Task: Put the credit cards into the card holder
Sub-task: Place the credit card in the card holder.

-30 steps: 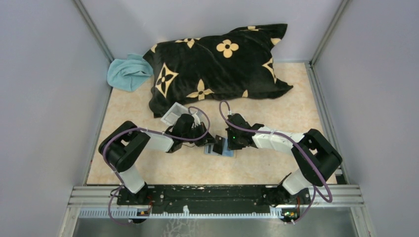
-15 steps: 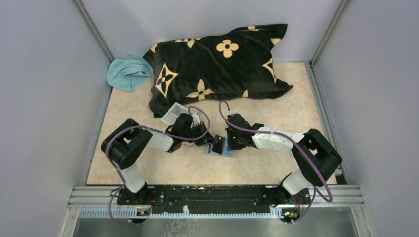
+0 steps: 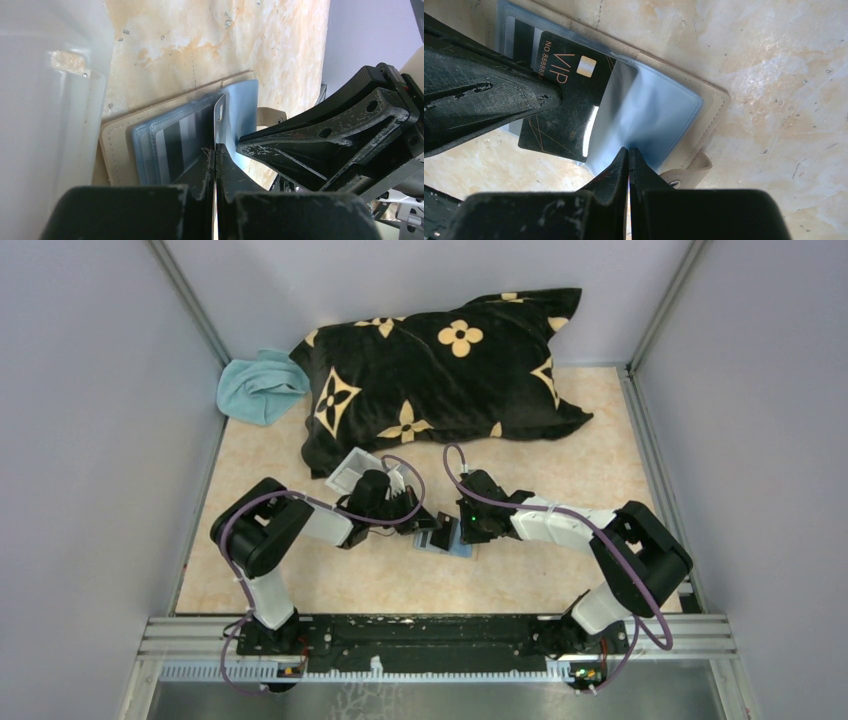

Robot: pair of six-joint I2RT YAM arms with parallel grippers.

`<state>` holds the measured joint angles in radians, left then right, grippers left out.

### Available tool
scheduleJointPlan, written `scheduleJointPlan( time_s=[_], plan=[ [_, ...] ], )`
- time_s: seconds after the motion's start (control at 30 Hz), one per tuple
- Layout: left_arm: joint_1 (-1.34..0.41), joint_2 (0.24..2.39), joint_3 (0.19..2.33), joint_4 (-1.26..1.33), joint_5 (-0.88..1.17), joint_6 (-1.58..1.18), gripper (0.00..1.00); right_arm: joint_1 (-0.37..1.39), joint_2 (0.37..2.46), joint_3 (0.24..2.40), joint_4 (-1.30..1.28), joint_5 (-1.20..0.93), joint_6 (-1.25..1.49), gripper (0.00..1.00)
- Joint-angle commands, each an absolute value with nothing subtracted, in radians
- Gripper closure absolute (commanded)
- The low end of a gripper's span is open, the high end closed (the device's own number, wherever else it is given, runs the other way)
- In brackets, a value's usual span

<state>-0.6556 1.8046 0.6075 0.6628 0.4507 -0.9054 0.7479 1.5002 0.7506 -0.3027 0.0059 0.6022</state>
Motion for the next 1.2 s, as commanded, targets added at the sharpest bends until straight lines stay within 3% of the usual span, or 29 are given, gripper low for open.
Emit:
scheduleJointPlan(
  time_s=[0.0,0.3,1.17],
  plan=[
    [-0.649,1.824,0.577,0.739,0.404,-0.915,1.00,0.742,1.554,0.710,-0.336,0.067,0.568,1.00],
    [-0.675,1.816,0.518,0.786,0.390,-0.955,1.00,0.743,1.558,0.716,-0.339,0.072,0.569,1.00],
    [-0.812,1.862,0.641,0.560,0.327,-0.907,0.99,0.743,1.483,0.778,-0.426,0.151,0.559,0.98]
  ],
)
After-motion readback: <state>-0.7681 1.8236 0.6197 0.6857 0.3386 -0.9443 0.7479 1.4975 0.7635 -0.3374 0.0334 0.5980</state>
